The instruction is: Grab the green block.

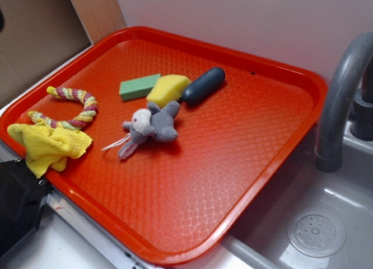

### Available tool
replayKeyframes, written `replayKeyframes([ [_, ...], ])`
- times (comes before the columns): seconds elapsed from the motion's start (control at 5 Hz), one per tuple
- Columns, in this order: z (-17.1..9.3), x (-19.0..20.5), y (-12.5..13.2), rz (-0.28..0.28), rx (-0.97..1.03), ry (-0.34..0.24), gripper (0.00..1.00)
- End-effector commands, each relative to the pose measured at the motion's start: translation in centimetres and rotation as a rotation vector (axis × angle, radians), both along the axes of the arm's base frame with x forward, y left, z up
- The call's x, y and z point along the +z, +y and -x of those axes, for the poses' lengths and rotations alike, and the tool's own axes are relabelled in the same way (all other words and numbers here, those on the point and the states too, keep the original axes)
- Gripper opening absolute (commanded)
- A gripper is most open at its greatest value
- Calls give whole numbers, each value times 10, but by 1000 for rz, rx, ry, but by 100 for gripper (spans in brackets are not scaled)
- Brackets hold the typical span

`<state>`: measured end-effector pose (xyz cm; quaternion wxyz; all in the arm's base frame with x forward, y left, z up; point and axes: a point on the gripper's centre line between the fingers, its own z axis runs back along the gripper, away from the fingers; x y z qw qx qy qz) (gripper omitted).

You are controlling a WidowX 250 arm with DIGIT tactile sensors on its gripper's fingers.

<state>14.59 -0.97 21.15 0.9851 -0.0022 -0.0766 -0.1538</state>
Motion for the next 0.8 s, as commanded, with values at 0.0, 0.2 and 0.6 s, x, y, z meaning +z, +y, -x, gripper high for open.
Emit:
replayKeyframes([
  [0.0, -52, -43, 20, -96, -104, -13, 100],
  [0.2, -70, -59, 26, -150, -74, 6, 100],
  [0.6, -97, -104, 30, -202, -97, 86, 100],
])
